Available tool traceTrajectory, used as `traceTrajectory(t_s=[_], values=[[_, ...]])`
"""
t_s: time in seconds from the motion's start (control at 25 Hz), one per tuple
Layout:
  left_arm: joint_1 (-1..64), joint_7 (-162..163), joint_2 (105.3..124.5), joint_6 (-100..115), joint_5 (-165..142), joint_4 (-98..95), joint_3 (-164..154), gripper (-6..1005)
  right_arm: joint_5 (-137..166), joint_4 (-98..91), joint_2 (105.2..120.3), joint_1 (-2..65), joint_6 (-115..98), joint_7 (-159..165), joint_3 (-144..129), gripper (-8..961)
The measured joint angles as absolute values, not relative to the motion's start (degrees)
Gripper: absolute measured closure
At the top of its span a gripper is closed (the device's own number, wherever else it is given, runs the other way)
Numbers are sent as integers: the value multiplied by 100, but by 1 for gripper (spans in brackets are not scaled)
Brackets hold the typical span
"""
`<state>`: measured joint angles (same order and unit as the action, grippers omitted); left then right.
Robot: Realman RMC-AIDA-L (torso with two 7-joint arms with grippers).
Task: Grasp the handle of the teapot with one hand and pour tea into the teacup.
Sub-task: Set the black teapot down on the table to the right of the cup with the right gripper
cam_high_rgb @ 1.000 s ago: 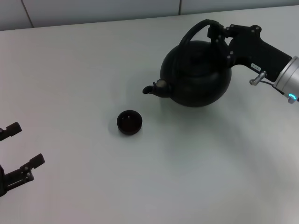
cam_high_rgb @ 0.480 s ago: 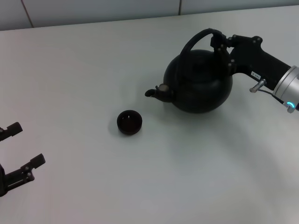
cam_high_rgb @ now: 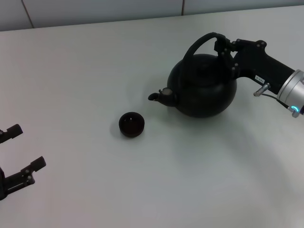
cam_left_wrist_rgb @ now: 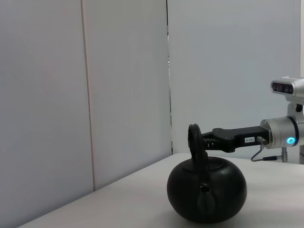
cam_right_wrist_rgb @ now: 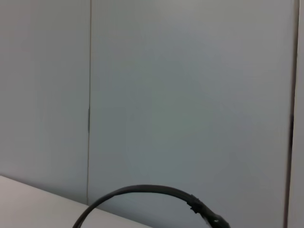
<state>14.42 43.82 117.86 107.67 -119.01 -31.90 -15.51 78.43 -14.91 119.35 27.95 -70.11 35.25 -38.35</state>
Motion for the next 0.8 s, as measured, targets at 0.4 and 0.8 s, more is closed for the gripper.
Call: traceTrajectory(t_s=[0.4, 0.8], values=[[1423, 4378, 11786, 10779, -11900, -3190, -1538, 140, 7881, -1377, 11931, 2813, -6862, 3533, -3864, 758], [1397, 4376, 11786, 10829, -11900, -3190, -1520, 140, 7853, -1370, 11918, 2719, -6949, 3609, -3806, 393]])
